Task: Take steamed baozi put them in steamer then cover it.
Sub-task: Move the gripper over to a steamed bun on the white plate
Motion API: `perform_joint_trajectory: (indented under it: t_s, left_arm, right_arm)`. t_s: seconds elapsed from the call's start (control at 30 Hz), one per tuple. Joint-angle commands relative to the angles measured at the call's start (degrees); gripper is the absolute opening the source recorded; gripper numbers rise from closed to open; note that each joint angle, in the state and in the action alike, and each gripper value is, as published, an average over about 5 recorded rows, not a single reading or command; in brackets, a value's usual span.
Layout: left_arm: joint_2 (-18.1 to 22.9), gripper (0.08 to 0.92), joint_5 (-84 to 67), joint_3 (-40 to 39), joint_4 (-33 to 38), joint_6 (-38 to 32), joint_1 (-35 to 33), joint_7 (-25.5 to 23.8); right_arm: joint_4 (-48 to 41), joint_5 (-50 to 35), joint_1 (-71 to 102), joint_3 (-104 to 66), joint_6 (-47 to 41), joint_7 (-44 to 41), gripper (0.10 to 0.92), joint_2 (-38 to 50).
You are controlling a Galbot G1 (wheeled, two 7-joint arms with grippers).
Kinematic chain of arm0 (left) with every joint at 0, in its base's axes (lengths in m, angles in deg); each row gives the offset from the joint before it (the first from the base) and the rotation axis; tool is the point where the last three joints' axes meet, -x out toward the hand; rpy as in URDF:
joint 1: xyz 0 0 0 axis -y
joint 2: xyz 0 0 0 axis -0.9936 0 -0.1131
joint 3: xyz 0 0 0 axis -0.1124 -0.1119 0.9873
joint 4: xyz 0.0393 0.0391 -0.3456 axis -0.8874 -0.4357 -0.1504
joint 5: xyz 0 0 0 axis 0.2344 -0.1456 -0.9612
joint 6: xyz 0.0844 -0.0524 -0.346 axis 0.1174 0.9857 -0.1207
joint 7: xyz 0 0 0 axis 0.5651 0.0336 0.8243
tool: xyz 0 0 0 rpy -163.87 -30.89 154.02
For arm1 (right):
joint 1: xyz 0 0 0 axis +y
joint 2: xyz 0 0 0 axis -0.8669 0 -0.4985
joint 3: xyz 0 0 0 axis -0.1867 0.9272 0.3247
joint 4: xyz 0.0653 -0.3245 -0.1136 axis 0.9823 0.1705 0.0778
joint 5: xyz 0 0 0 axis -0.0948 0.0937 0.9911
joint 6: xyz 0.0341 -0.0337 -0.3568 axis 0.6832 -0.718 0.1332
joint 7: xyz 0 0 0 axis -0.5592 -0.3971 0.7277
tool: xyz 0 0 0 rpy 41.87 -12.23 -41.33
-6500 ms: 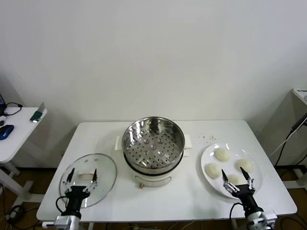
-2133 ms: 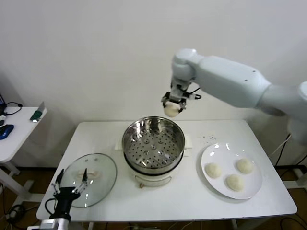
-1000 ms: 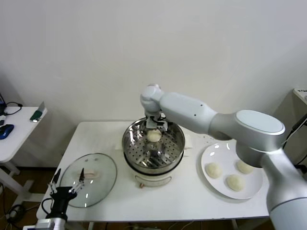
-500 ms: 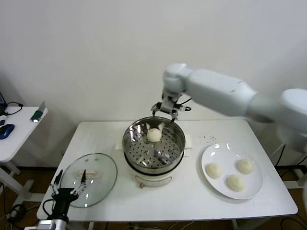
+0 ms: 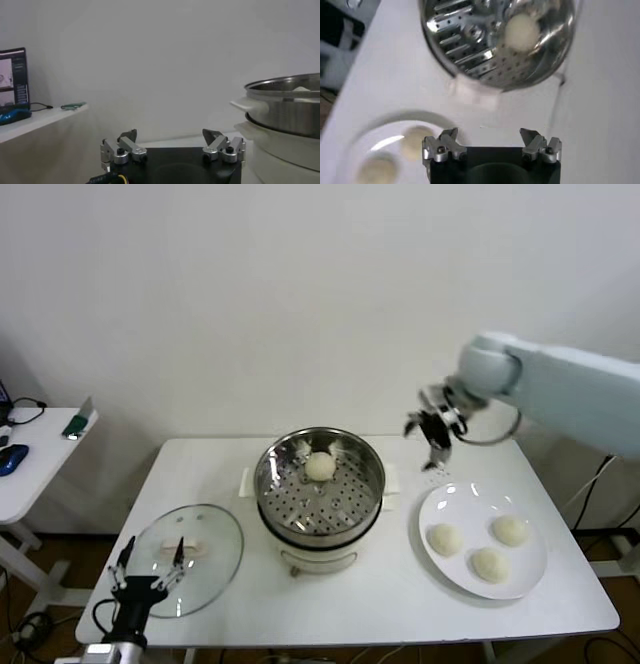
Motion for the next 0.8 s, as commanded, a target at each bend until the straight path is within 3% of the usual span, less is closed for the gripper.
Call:
perform_joint_trajectory:
  t_s: [0.03, 0.37, 0.8]
  left_arm:
    - [0.0, 0.823, 0.8, 0.2, 0.5, 0.2, -0.6, 0.2]
    - [-0.6, 0.823, 1.2, 1.2, 0.3, 0.2, -1.0, 0.3]
    - [-0.2, 0.823, 1.8, 1.0, -1.1, 0.1, -1.2, -0.1]
  right_arm:
    - [3.4, 3.2, 14.0, -6.5, -8.8, 0.0, 0.823, 9.1]
    - [-3.9, 12.8, 27.7, -15.9, -5.2, -0.1, 0.823, 6.1]
    - [-9.3, 11.9, 30.8, -18.6, -4.6, 1.9, 0.823, 1.2]
